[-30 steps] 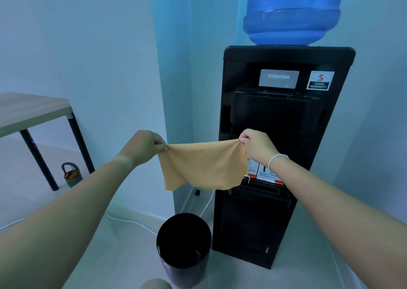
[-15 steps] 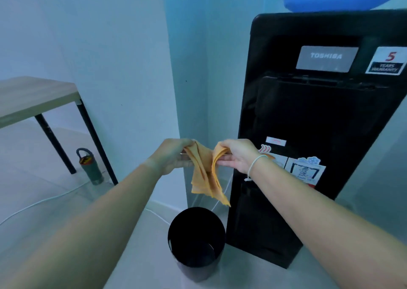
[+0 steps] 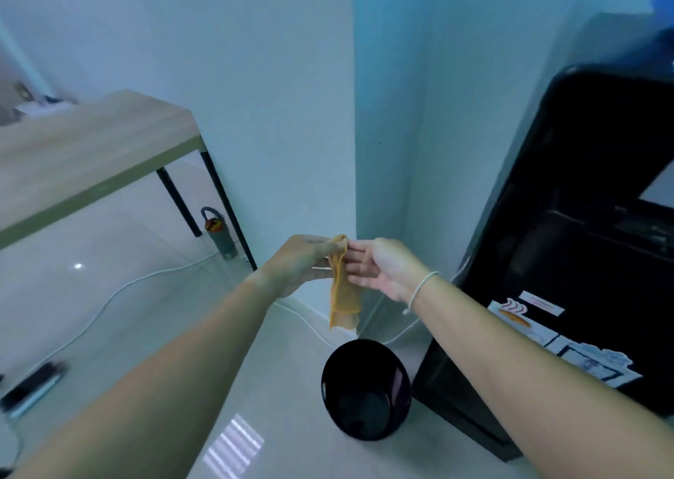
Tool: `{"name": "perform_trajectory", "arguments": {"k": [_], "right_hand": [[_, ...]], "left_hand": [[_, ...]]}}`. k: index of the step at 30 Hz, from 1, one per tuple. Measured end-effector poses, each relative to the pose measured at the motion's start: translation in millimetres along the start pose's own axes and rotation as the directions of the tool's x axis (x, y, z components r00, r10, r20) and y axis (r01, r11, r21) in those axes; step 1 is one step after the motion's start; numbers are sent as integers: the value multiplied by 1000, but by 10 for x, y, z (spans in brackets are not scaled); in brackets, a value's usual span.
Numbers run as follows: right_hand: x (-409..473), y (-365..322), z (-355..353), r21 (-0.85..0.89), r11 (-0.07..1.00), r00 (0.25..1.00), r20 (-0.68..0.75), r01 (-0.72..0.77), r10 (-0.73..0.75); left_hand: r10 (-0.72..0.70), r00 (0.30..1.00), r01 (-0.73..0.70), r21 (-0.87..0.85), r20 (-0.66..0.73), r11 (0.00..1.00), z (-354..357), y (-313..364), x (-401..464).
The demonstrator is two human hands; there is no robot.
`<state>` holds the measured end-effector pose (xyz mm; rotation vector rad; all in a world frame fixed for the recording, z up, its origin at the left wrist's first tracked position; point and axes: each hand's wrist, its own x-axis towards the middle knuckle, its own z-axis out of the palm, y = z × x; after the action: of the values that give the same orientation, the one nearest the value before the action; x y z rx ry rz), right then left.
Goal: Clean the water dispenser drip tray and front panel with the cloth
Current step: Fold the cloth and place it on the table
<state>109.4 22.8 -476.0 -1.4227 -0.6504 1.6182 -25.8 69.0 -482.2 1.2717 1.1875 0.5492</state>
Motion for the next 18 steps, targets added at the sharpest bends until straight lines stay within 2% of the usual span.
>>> {"name": "perform_trajectory", "arguments": {"k": [6, 11, 13, 16, 18], "right_hand": [[-181, -877, 777, -153, 987, 986, 150, -52, 75], [-245, -1593, 1495, -334, 941, 974, 224, 45, 33], [-205, -1782, 1701, -456, 864, 966, 230, 214, -118], [-63, -1979, 2054, -582, 631, 857, 310, 514, -412], [72, -2049, 2294, -661, 453, 795, 417, 598, -441]], "left_hand": [[53, 991, -49, 39, -123, 998, -822, 753, -382], [125, 964, -114, 58, -235, 992, -1628, 1366, -646], [140, 955, -117, 102, -262, 988, -1907, 1547, -720], [191, 933, -158, 131, -306, 979, -2475, 1766, -792], [229, 927, -185, 168, -298, 968, -2836, 1879, -853]]}}
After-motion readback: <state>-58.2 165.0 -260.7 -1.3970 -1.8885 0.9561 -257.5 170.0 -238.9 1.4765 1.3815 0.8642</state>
